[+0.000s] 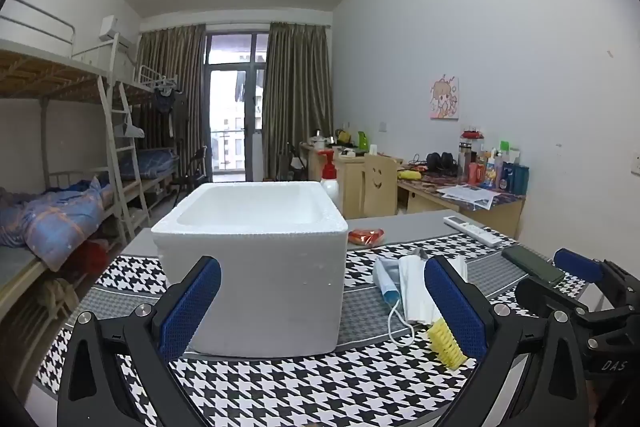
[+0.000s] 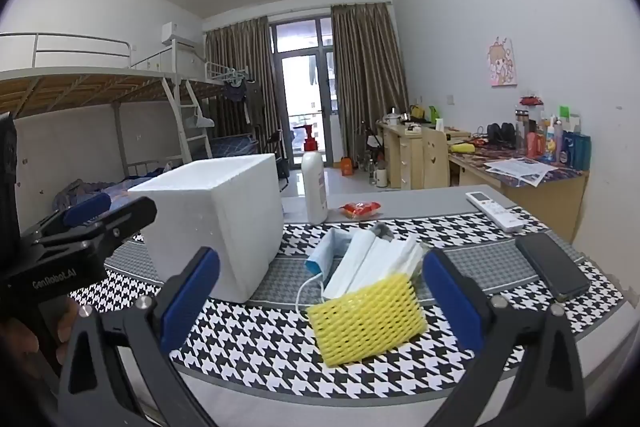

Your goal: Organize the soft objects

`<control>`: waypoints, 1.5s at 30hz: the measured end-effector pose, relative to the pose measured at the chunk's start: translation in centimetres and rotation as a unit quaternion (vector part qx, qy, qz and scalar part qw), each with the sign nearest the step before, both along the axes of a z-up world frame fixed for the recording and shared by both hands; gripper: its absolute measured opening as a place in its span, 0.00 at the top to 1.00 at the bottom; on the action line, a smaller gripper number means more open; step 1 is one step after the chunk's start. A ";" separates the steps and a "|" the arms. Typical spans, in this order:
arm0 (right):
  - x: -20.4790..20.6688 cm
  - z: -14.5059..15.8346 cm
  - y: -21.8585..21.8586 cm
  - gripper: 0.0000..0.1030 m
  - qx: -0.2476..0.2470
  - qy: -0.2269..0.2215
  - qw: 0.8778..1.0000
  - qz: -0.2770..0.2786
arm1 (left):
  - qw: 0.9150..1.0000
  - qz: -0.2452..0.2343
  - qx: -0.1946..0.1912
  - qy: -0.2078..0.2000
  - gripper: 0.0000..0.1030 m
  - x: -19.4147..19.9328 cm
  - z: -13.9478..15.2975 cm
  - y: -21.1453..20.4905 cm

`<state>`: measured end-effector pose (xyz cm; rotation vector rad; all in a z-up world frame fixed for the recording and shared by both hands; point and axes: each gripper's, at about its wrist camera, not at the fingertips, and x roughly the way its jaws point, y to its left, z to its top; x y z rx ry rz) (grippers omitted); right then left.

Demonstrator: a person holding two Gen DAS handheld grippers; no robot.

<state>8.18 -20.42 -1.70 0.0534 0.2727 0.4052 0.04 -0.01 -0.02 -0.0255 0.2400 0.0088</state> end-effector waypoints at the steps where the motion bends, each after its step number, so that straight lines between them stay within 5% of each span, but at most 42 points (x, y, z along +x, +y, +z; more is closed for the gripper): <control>1: 0.0 0.0 0.0 0.01 0.002 -0.002 1.000 0.001 | 1.000 0.002 0.004 0.000 0.01 0.1 0.0 -0.1; 45: 0.0 0.3 -0.6 0.01 -0.002 -0.002 1.000 -0.002 | 1.000 -0.007 0.007 -0.008 0.01 0.2 -0.3 -0.9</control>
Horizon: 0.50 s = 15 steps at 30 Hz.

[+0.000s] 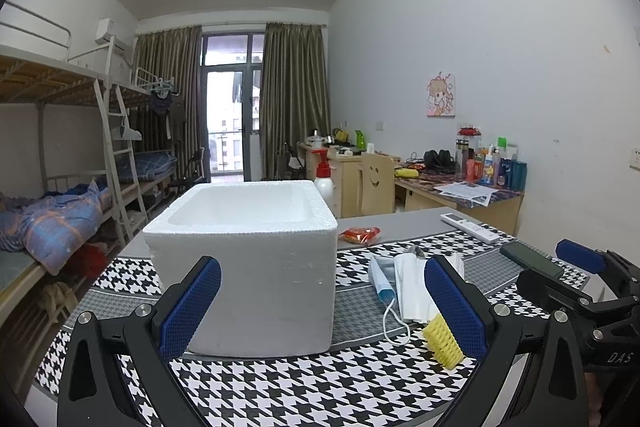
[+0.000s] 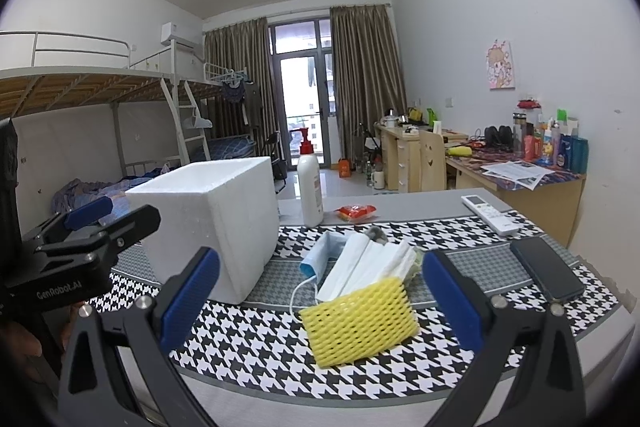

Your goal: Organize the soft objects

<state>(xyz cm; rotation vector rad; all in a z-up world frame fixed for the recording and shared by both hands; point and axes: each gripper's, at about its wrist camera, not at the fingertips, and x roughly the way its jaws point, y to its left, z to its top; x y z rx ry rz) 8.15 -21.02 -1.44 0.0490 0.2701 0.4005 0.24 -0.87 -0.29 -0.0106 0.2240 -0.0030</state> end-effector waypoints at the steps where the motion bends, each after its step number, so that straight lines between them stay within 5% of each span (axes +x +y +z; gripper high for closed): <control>1: 0.0 0.0 0.0 0.01 0.000 0.000 1.000 -0.001 | 1.000 0.000 -0.001 0.001 0.01 0.0 0.0 0.0; 15: 0.9 0.0 -0.3 0.01 -0.005 0.008 1.000 -0.003 | 1.000 -0.001 -0.002 0.008 0.01 0.9 -0.3 -0.2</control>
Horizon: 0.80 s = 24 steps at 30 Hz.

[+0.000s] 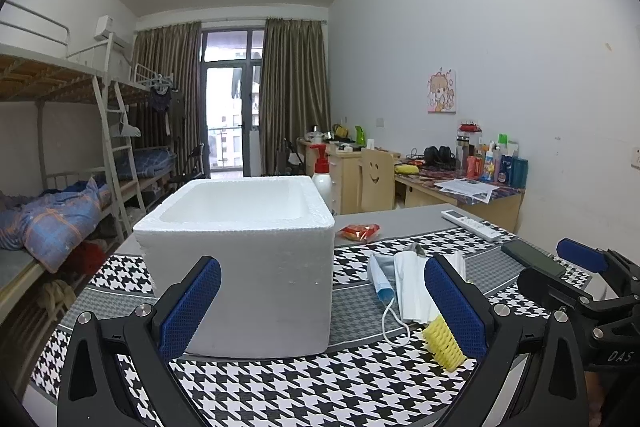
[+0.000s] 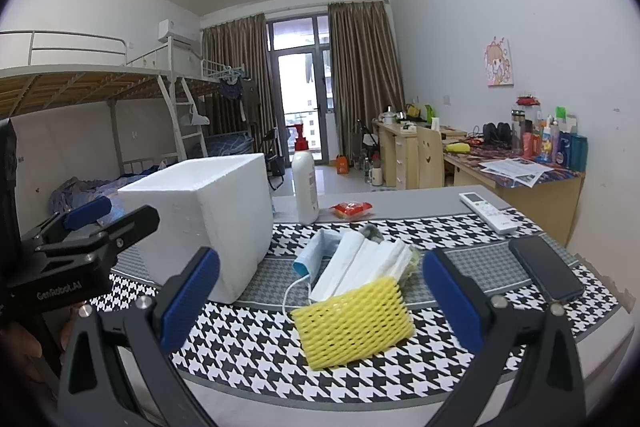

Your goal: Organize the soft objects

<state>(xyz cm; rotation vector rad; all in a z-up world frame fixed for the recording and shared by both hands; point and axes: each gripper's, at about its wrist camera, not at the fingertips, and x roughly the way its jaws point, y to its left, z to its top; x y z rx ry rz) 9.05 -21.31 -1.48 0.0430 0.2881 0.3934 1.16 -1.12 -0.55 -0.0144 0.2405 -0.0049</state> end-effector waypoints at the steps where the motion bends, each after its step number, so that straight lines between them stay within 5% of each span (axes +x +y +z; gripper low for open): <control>1: 0.1 0.0 0.0 0.01 0.000 0.001 1.000 0.000 | 1.000 0.000 0.000 0.000 0.01 0.0 0.0 0.0; 24: 3.6 -2.2 -1.7 0.01 -0.010 0.060 0.998 -0.004 | 0.997 -0.049 0.007 0.055 0.01 4.3 -1.9 -1.9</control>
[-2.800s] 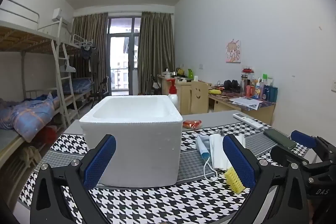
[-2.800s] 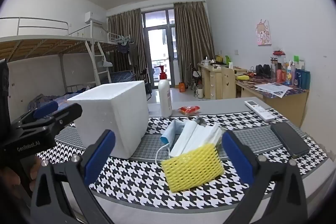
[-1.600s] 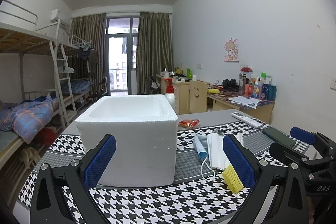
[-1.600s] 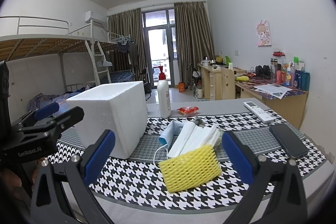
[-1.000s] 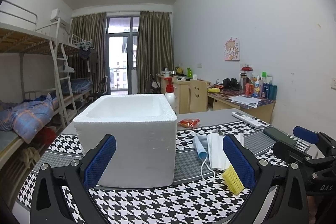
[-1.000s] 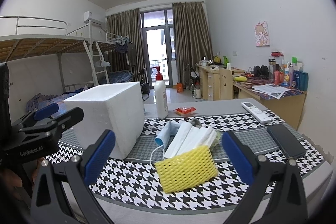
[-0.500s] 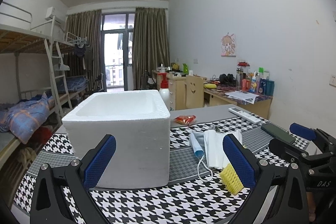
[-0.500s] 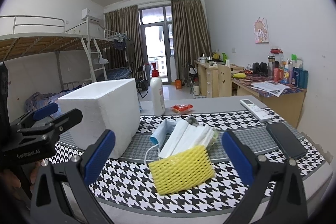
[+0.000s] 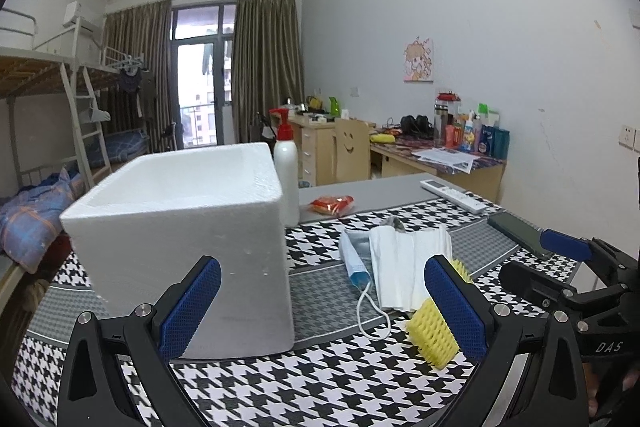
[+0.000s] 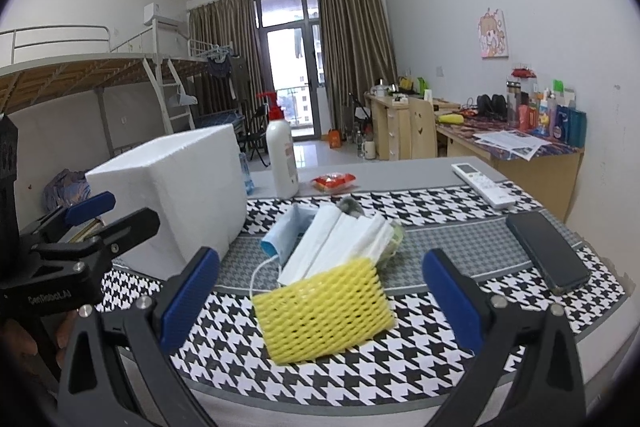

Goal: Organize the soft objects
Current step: 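Move the right gripper onto the yellow foam mesh sleeve and close it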

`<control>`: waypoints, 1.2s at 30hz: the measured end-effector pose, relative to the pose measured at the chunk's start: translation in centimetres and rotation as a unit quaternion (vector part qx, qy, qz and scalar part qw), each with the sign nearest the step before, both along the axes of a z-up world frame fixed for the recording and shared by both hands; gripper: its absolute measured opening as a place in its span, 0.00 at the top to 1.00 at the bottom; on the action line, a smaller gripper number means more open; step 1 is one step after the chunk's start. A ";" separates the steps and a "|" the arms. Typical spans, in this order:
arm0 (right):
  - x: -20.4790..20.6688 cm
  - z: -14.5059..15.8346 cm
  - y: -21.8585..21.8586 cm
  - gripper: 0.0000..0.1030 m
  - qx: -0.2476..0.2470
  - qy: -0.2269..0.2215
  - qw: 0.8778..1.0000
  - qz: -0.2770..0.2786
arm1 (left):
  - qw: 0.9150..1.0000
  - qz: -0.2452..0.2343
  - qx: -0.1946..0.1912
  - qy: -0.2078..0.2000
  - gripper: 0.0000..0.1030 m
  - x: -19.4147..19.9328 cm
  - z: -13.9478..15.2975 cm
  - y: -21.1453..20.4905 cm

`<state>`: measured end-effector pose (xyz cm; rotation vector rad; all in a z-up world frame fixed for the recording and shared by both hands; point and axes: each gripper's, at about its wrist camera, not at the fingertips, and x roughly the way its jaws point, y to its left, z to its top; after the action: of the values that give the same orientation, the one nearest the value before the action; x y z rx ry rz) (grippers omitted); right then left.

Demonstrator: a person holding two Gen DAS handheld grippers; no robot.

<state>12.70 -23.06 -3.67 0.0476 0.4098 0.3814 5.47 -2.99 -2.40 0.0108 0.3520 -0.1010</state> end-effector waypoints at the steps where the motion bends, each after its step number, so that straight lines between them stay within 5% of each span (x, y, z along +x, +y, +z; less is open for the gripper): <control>1: 0.2 -0.1 -0.1 0.01 -0.001 0.004 1.000 0.000 | 1.000 -0.003 0.000 0.003 0.01 0.2 -0.1 -0.1; 24: 3.6 -3.4 -1.4 0.01 0.013 0.082 0.996 0.013 | 0.999 -0.025 0.018 0.042 0.01 3.2 -1.6 -2.4; 36: 5.2 -5.3 -1.5 0.15 0.025 0.142 0.989 0.041 | 0.997 -0.040 0.033 0.054 0.01 3.7 -2.3 -3.2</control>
<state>17.92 -24.59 -8.93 0.1349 0.6862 0.4670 9.20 -6.22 -4.70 0.0849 0.4623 -0.1698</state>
